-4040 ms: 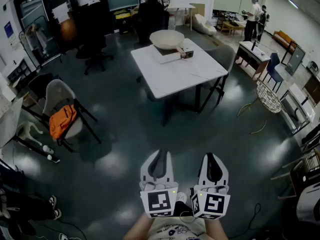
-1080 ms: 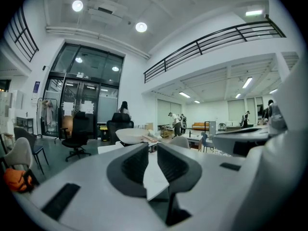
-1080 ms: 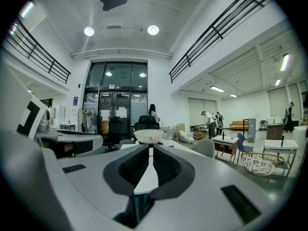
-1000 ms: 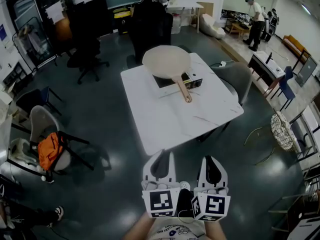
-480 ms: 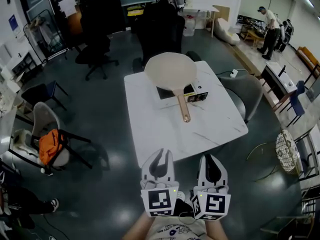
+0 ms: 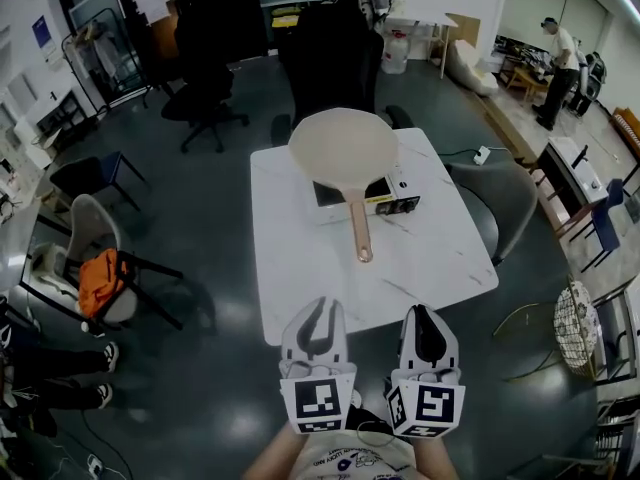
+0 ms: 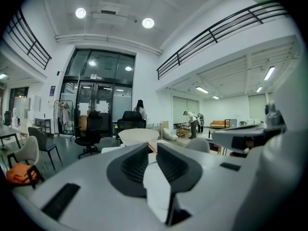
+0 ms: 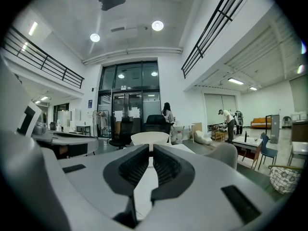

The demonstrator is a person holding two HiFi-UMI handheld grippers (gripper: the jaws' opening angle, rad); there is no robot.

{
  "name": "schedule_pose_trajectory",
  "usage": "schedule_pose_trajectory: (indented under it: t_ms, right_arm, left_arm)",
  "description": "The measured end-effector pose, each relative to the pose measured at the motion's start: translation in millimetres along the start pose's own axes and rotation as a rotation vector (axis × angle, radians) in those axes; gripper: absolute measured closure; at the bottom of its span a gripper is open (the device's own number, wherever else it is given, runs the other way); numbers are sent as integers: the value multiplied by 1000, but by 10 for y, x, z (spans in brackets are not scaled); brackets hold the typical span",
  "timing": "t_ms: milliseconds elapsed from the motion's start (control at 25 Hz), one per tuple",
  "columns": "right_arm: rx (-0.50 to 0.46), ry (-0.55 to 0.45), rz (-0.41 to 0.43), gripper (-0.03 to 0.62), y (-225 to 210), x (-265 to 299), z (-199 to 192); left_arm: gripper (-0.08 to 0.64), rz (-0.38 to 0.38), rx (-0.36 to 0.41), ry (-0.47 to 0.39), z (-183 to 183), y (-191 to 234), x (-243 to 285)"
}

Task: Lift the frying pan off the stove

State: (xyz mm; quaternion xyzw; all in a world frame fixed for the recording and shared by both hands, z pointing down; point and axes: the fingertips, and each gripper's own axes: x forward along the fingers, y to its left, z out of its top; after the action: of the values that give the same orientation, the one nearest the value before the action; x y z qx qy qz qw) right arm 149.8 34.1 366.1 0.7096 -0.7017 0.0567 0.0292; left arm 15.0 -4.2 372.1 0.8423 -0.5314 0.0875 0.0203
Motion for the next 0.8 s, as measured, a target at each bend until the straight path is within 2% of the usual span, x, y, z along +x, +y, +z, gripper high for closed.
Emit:
schedule_pose_trajectory:
  t_ms: [360, 800]
  right_arm:
    - [18, 12, 36, 555, 61, 315, -39]
    - [25, 9, 46, 555, 28, 1004, 98]
  left_arm:
    - [495, 35, -14, 21, -50, 175, 244]
    - [495, 17, -34, 16, 76, 424, 916]
